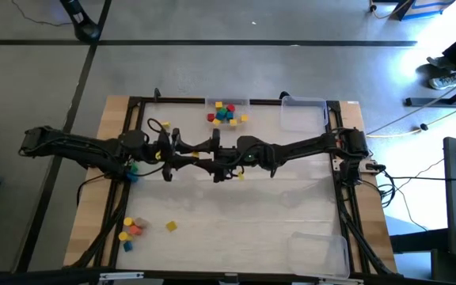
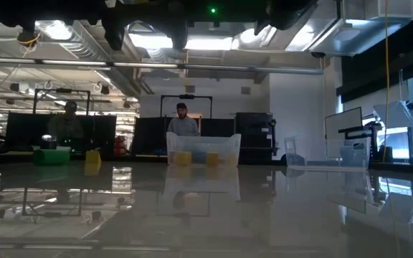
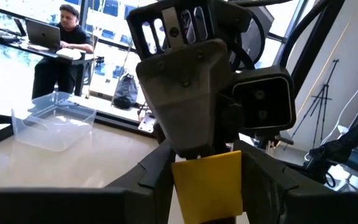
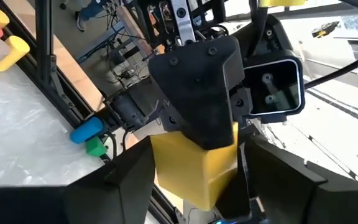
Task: Sort blocks by size
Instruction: Put the triangle yellow block into the top right transparent bin
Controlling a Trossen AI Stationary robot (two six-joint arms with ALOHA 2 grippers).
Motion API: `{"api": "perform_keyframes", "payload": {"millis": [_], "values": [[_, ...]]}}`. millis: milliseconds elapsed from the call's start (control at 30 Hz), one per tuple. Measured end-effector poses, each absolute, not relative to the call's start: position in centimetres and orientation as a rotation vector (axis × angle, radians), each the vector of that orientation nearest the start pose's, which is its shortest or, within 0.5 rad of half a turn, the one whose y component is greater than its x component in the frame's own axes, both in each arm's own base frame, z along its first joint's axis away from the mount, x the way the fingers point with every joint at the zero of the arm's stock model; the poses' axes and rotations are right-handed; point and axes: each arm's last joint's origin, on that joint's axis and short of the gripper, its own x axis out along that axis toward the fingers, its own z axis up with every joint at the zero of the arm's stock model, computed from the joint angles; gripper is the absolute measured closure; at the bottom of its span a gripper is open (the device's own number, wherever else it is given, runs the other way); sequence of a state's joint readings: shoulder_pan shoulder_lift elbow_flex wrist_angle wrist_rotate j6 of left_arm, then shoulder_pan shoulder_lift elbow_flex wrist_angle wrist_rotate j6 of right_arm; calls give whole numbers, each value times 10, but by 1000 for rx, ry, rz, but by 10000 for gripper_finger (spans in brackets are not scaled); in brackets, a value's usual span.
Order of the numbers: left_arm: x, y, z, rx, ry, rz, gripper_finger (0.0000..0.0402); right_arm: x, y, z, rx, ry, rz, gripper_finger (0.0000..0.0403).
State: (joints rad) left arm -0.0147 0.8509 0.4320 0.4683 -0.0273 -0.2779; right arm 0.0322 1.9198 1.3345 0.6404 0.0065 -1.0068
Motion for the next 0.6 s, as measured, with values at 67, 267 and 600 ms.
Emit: {"api": "perform_keyframes", "payload": {"millis": [67, 267, 600], "values": [[191, -2, 262, -279, -54, 6, 269, 444, 14, 272, -1018, -68, 0, 178], [191, -2, 262, -283, -52, 7, 268, 444, 12, 272, -1034, -65, 1, 228], [191, -2, 262, -278, -55, 7, 256, 444, 12, 272, -1029, -69, 5, 222]]}}
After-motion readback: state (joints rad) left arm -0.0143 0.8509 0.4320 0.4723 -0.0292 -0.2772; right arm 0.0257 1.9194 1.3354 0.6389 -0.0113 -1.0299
